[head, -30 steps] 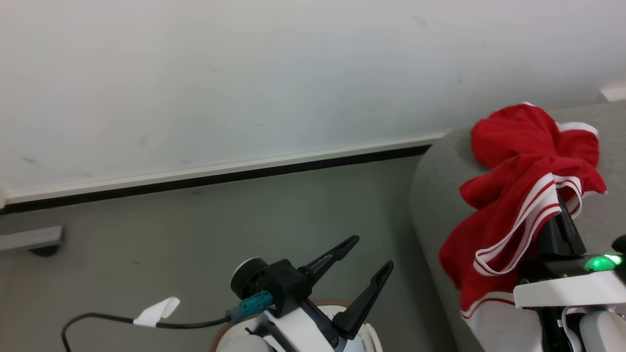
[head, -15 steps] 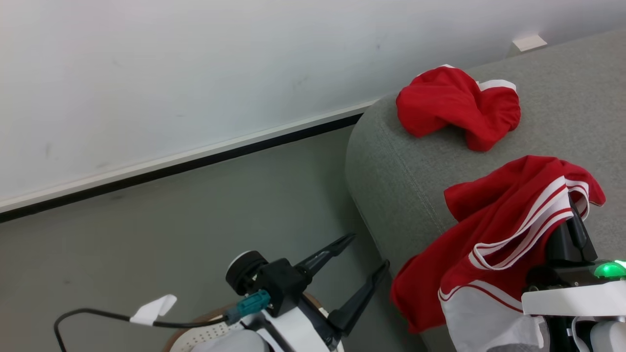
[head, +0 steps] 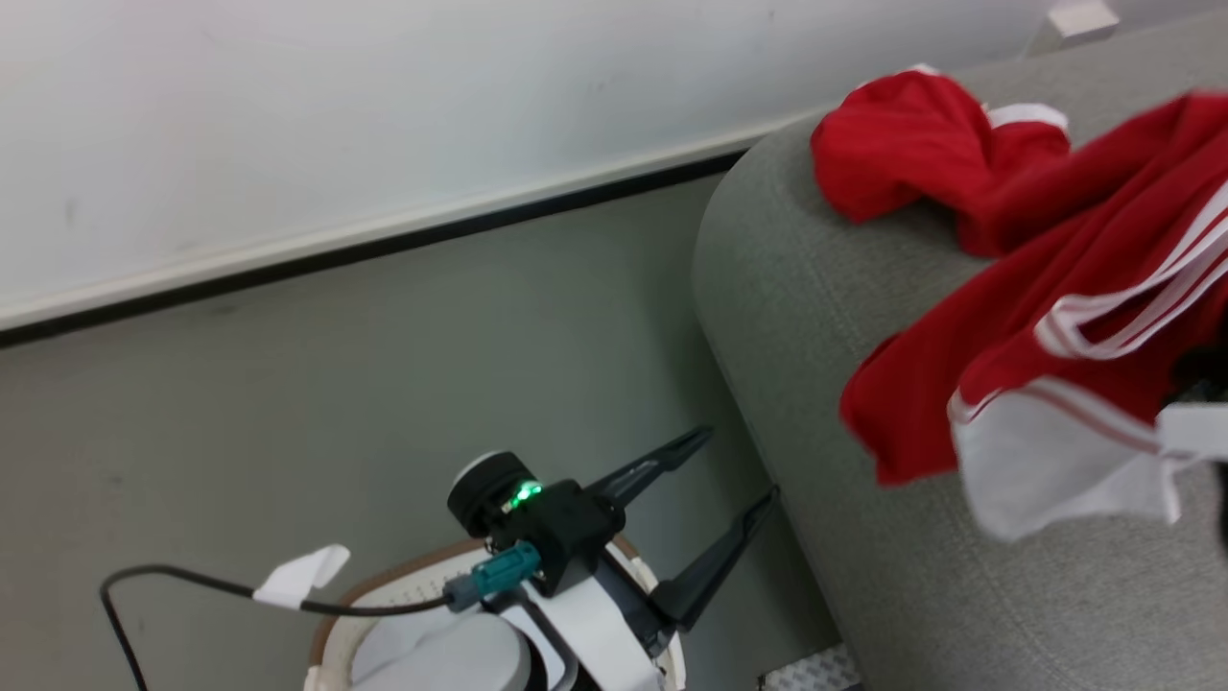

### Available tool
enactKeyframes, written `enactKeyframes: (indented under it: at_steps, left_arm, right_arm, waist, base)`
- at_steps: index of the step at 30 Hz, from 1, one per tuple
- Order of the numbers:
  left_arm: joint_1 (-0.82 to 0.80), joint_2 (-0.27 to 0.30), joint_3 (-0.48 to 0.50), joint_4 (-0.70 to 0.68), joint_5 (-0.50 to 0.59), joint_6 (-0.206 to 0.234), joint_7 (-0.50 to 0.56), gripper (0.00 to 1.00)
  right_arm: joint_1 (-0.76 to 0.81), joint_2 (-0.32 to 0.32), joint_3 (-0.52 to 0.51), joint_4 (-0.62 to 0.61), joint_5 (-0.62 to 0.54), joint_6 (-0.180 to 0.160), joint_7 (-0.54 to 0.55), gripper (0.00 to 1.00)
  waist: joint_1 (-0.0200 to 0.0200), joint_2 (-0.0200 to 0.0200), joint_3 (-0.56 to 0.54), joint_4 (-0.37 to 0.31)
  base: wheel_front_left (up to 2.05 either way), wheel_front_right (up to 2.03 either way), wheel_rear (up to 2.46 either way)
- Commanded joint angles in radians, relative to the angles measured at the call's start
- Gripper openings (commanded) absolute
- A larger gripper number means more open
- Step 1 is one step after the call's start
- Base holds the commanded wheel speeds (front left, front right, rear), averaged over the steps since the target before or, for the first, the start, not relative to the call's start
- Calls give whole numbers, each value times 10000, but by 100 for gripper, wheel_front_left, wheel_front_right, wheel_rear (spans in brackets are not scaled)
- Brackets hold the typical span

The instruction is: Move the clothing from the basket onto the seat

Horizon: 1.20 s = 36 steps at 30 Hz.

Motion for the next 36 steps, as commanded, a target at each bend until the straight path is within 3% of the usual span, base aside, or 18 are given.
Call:
enactKeyframes:
  at_steps: [1,11,19,23,29,36]
  left_arm:
    - [-190,90,47,-61,138,-30,41,100]
    - [-1077,361,304,-399,325,-153,190,100]
    - [-1497,781,508,-467,422,-245,194,100]
    - [-1596,1065,520,-440,442,-325,208,100]
    - [-1656,1019,597,-403,337,-297,73,100]
    - [-1680,808,553,-154,258,-269,-114,100]
  right_arm:
    - [-449,-253,-153,-135,-128,-23,131,0]
    - [-2856,-1893,-2668,-555,-1077,-23,1472,0]
    - [-3998,-2322,-4570,436,-1173,-23,2256,0]
    - [-4050,-2680,-4713,1574,-1901,-23,2462,0]
    - [-3581,-3154,-4596,4006,-2747,-23,2881,0]
    - [-3064,-3197,-3495,6054,-2878,-26,3179,0]
  waist:
    - [-1,0,469,230]
    - [-1,0,2477,1147]
    - [-1,0,3642,1391]
    - [-1,0,3961,1492]
    - [-1,0,4162,1752]
    - [-1,0,4061,1849]
  base:
    - [0,0,0]
    - [0,0,0]
    - [0,0,0]
    - [0,0,0]
    - [0,0,0]
    - [0,0,0]
